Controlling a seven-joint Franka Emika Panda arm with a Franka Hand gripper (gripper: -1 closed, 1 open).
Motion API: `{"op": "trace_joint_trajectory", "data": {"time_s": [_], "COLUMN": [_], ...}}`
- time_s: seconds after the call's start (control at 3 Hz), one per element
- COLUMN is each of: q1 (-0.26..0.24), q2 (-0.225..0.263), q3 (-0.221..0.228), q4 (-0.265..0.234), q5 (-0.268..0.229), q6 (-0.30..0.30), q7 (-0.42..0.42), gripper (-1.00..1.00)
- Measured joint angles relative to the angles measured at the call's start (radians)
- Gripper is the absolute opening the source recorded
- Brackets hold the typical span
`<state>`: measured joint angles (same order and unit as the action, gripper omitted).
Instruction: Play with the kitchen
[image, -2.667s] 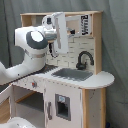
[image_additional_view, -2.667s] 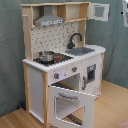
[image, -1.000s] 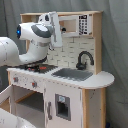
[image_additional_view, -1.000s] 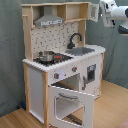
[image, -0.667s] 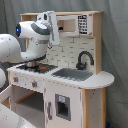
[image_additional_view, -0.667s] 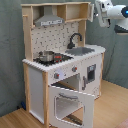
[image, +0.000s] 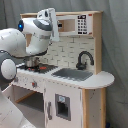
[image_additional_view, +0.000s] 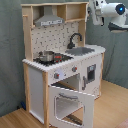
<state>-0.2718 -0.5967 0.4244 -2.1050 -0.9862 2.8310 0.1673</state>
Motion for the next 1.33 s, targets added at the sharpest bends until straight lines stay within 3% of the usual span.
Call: {"op": "trace_joint_trajectory", "data": {"time_s": [0.33, 1.33], "q1": [0.000, 0.000], "q2": [0.083, 0.296], "q3": [0.029, 0.122], "q4": [0.063, 0.255], "q5": [0.000, -0.002], "q6": [-0.004, -0.087], "q7": [0.008, 0.045], "gripper": [-1.00, -1.00]}}
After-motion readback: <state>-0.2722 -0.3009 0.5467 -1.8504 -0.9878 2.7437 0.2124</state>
